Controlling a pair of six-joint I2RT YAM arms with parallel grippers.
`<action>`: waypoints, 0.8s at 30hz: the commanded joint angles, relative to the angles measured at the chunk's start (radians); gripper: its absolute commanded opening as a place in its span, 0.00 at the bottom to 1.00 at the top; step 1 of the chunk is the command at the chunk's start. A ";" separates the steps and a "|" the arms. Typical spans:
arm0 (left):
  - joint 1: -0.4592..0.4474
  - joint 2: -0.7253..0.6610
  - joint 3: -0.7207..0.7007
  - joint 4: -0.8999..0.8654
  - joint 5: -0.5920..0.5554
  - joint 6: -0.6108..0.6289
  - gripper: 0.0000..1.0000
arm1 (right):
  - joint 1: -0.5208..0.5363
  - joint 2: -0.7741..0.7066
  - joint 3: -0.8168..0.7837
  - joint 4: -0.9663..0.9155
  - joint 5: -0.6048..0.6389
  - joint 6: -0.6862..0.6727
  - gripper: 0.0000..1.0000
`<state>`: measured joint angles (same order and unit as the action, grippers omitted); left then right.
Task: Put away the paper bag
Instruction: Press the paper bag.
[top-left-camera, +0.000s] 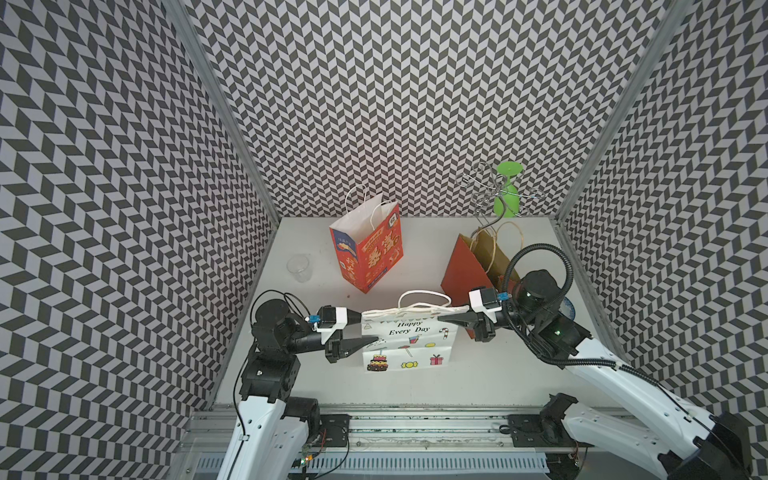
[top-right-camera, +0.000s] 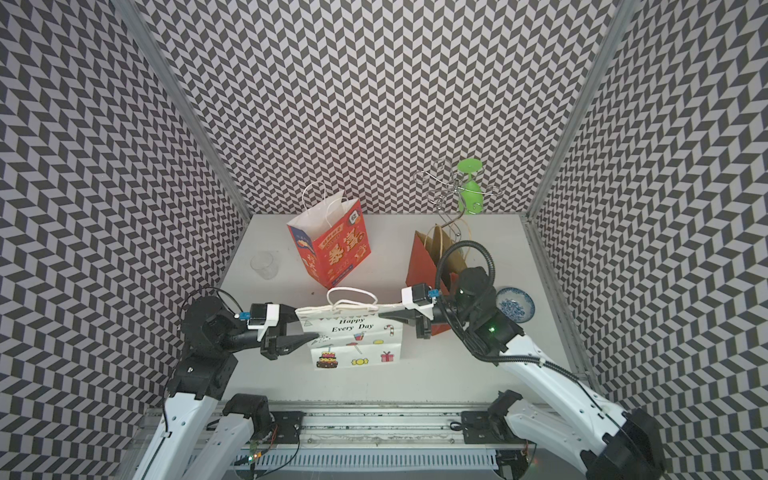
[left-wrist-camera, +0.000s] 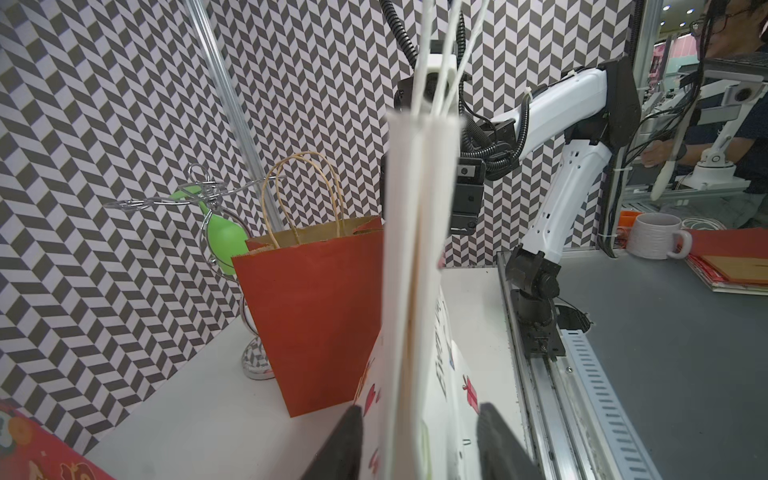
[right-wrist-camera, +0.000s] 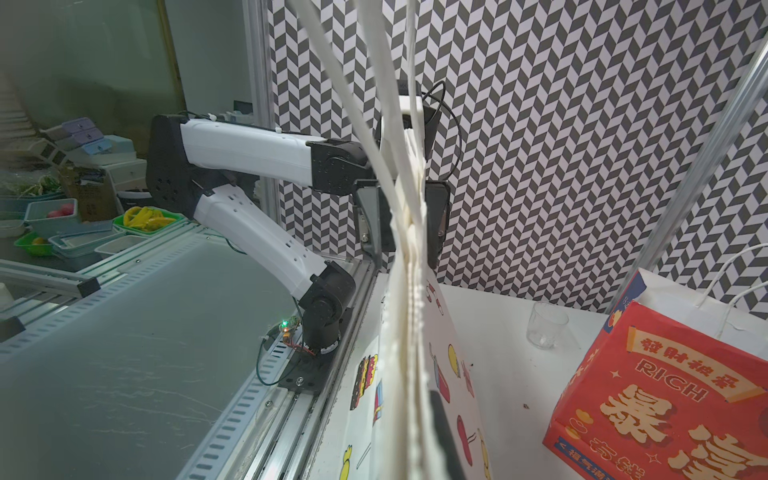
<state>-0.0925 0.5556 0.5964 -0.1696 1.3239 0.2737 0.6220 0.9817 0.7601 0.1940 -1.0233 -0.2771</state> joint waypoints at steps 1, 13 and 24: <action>0.005 -0.008 -0.014 -0.065 -0.003 0.062 0.56 | -0.008 -0.007 0.046 0.050 -0.026 0.028 0.00; 0.006 -0.022 -0.047 -0.104 -0.028 0.100 0.32 | -0.013 -0.005 0.076 0.064 0.006 0.059 0.00; 0.003 -0.041 -0.072 -0.155 -0.082 0.162 0.23 | -0.013 -0.015 0.082 0.064 0.026 0.068 0.00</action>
<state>-0.0910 0.5224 0.5304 -0.2832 1.2488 0.4072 0.6128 0.9817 0.8200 0.2016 -1.0100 -0.2119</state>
